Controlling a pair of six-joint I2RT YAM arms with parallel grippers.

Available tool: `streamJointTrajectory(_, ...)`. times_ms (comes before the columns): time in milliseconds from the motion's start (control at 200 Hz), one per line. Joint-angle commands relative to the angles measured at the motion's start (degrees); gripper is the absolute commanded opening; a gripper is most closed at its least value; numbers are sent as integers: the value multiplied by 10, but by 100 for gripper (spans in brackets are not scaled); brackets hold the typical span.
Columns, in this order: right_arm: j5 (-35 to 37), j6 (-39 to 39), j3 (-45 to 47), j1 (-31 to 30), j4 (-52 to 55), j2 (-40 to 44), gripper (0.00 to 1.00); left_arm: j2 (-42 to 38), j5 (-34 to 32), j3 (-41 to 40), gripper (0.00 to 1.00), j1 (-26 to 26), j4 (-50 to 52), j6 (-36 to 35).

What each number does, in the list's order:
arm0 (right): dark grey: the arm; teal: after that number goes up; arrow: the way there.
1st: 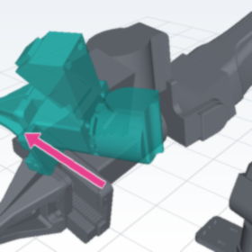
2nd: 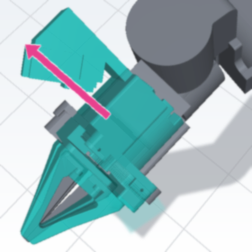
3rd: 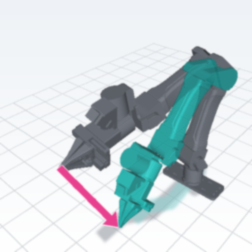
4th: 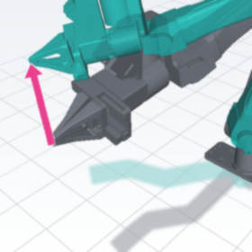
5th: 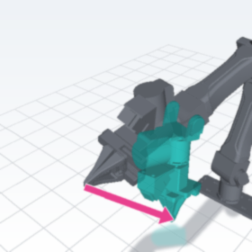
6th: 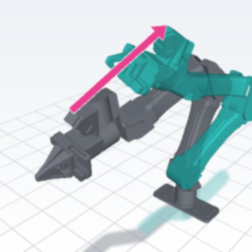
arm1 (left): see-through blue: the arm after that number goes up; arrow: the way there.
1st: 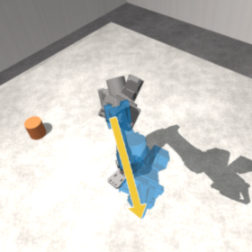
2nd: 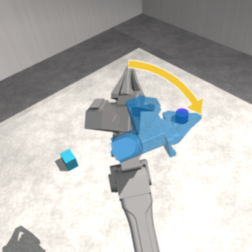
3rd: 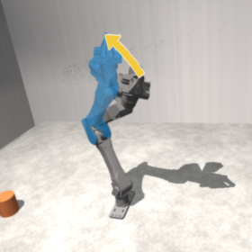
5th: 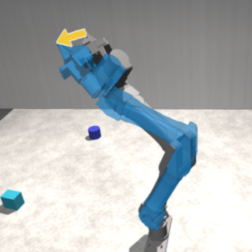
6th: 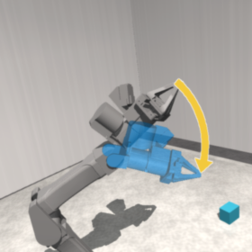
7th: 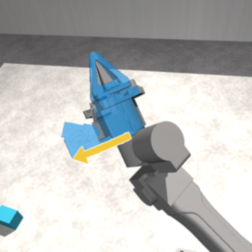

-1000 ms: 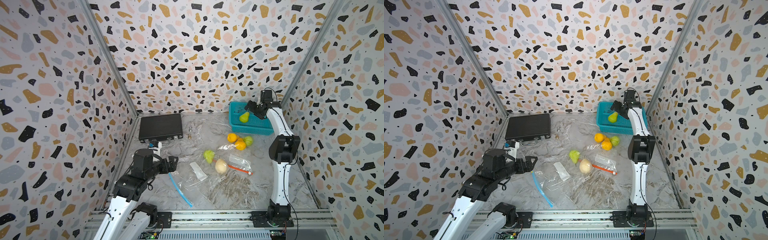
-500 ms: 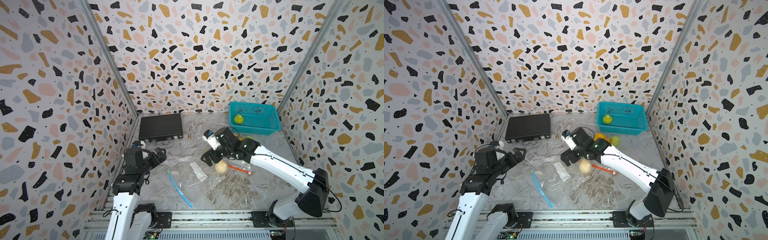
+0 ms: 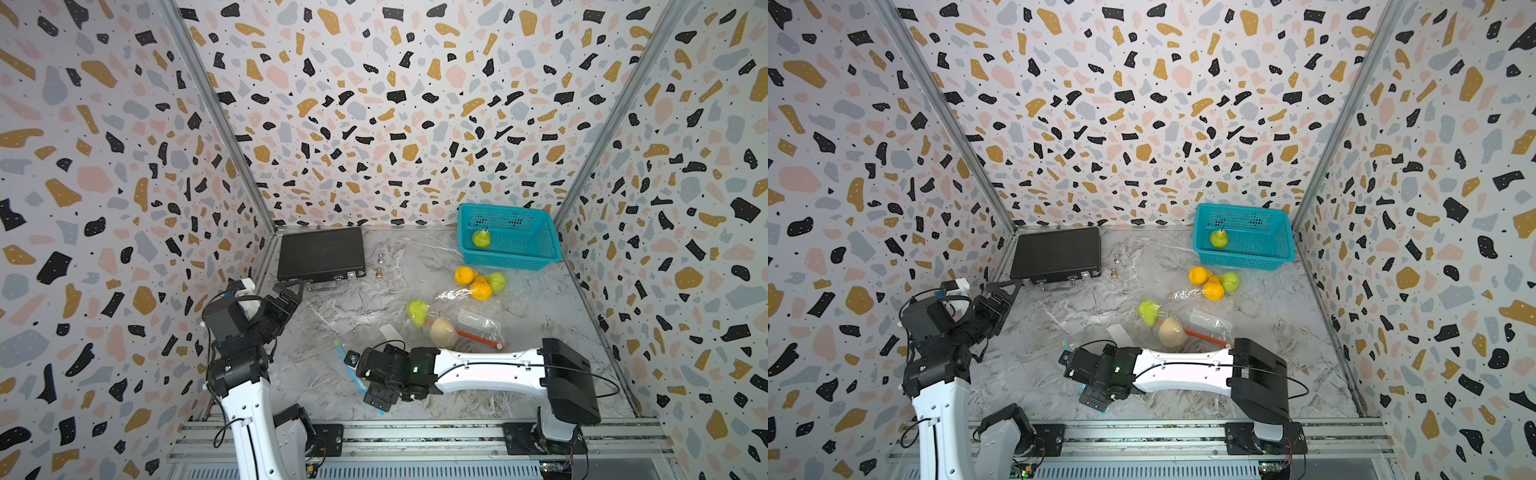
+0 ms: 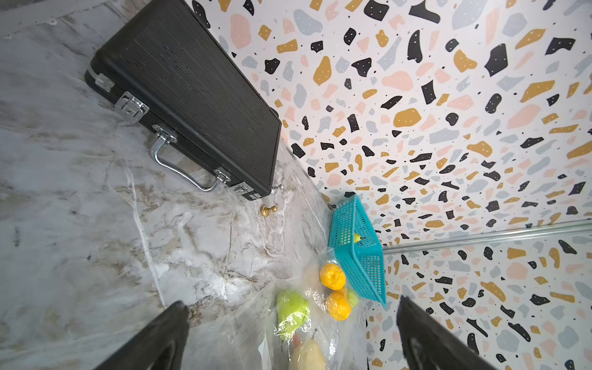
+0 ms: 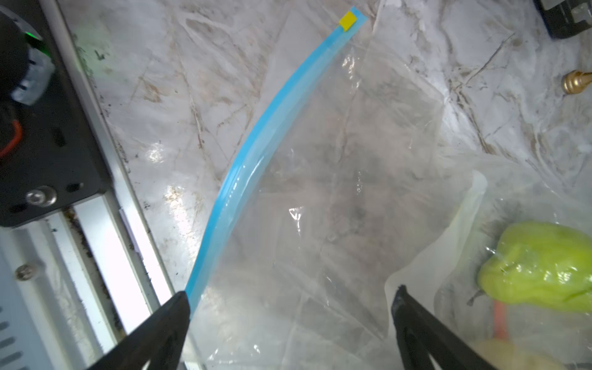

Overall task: Open the zip-top bag and take out the pear
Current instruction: Pick up the zipper food storage bag at the center of the board.

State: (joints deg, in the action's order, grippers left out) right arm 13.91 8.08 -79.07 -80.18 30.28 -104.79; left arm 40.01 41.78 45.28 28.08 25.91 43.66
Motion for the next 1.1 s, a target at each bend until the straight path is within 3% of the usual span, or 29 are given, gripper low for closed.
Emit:
streamJointTrajectory(0,40,-11,-30,-6,-11,-14,99,-11,11,42,100,4,20,-40)
streamJointTrajectory(285,92,-20,-88,-20,-23,-86,99,-24,1,75,99,4,67,-77)
streamJointTrajectory(561,105,8,-79,-43,-51,-81,99,-5,-12,138,99,4,103,-106)
streamJointTrajectory(811,244,16,-78,-43,-45,-118,98,-12,-19,123,99,4,109,-116)
streamJointTrajectory(946,350,3,-65,-38,-58,-123,84,-11,-26,124,99,4,110,-122)
streamJointTrajectory(1096,360,-32,-18,-17,-115,-55,56,2,-29,148,99,4,113,-126)
